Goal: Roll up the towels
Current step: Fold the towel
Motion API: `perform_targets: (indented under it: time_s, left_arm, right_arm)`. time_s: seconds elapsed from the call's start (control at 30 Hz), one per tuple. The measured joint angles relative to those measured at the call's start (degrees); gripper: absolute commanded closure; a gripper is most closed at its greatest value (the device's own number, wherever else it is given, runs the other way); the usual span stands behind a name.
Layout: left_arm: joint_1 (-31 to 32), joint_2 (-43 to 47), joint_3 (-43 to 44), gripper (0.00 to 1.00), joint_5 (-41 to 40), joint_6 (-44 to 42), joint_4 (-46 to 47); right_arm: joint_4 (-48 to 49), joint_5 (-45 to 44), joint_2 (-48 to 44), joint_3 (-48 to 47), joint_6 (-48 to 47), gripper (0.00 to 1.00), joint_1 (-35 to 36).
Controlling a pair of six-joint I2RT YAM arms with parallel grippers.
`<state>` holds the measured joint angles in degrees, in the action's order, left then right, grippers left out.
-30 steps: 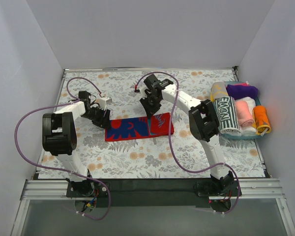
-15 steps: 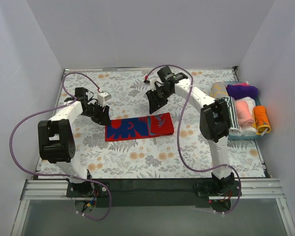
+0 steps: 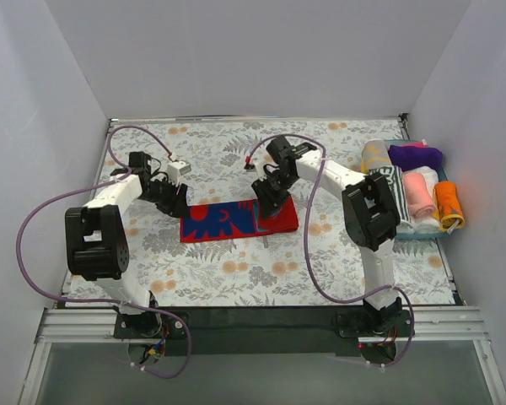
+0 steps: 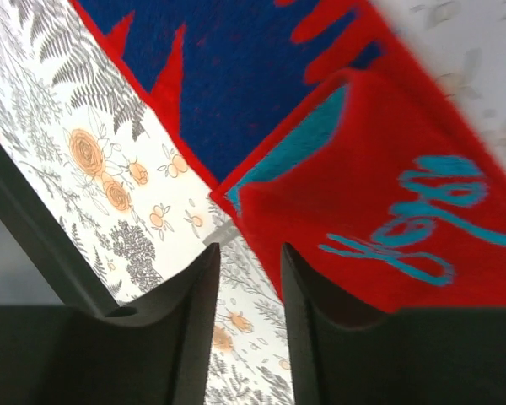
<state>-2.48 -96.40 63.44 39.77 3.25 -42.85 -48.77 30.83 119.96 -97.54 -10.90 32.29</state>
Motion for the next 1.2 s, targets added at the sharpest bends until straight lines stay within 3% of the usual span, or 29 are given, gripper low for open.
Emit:
perform_targets:
  time_s: [0.07,0.3,0.57,0.73,0.93,1.2]
  left_arm:
    - [0.0,0.0,-0.4,0.63,-0.7,0.0,0.0]
    - [0.1,-2.6,-0.6,0.63,-1.9,0.3,0.1]
    - [0.1,-3.0,-0.8,0.63,-2.3,0.5,0.9]
    - [0.1,-3.1,-0.8,0.63,-2.3,0.6,1.1]
    - [0.1,-3.6,-0.8,0.63,-2.5,0.7,1.3]
    - [0.1,-3.7,-0.8,0.63,-2.5,1.2,1.3]
  right_arm:
    - [0.0,-2.0,-0.4,1.6,-0.4,0.58,2.2]
    - [2.8,-12.9,-3.3,5.8,-1.7,0.58,9.1]
    - [5.8,-22.0,-3.3,6.4,-2.2,0.6,11.7]
    - [6.1,-24.2,-3.2,6.4,-2.7,0.67,12.1]
    - [6.5,-24.1,-3.2,6.4,-2.8,0.58,12.1]
    - [6.8,-23.3,-2.5,6.4,-2.8,0.6,12.1]
